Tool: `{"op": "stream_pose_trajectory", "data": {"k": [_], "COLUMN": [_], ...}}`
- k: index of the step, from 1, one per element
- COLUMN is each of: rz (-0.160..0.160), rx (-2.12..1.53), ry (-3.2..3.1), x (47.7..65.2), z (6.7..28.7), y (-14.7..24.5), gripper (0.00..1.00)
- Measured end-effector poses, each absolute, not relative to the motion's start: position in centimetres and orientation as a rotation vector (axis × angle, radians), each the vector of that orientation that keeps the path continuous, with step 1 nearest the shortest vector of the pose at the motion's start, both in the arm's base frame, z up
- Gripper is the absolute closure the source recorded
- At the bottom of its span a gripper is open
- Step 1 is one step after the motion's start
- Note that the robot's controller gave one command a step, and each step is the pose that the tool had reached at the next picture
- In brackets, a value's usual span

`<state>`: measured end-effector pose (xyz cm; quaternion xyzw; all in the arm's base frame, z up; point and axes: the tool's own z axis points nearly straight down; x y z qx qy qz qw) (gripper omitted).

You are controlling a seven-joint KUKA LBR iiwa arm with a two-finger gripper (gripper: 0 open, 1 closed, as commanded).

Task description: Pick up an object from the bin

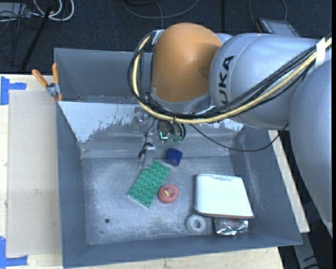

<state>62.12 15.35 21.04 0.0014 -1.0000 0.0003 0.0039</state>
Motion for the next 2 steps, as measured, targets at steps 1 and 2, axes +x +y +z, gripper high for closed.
{"op": "stream_pose_trajectory", "data": {"k": [1,2], "rz": [-0.001,-0.002], "rx": [0.47,0.467], "ry": [-3.103,-3.107], "x": [59.76,59.91], "z": [6.77,7.12], "y": [8.52,8.55], "gripper": [0.0,1.0]}}
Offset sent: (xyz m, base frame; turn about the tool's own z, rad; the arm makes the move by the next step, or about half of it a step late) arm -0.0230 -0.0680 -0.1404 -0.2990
